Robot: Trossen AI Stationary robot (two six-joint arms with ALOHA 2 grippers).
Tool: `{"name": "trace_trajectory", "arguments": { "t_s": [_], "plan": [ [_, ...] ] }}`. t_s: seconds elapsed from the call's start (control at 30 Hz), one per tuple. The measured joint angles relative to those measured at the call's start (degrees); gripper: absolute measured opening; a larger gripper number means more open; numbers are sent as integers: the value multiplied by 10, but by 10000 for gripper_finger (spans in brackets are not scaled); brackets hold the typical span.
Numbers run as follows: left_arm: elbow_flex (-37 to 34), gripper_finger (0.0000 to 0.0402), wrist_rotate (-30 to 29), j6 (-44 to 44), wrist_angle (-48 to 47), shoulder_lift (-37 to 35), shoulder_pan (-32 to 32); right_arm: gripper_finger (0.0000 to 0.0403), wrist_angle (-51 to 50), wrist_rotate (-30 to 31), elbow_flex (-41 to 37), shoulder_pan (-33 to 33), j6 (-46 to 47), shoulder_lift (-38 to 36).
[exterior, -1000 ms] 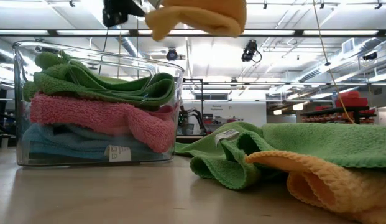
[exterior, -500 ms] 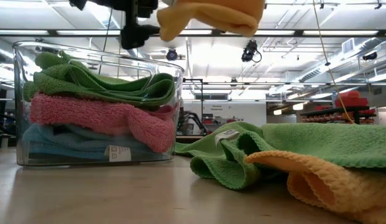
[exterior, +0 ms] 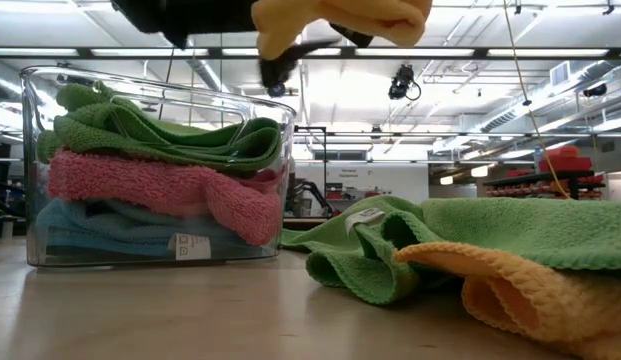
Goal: Fold microfiber towels
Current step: Put the top yellow towel into the transparent bin
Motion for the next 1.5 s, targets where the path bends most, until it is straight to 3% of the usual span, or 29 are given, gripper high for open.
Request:
{"name": "trace_trajectory", "arguments": {
  "t_s": [0.13,0.5,0.8,1.1,1.5],
  "plan": [
    [2,398,51,-44,80,40,-9,16,-4,2,0,0,13,0],
    [1,398,120,-57,75,55,-40,16,-17,2,0,0,23,0],
    [1,383,139,-70,68,55,-43,16,-22,2,0,0,23,0],
    [1,330,50,-21,15,55,-43,16,-24,9,0,-5,36,0],
    [1,195,45,-14,11,55,-43,16,-33,15,0,-23,51,0]
  ]
}}
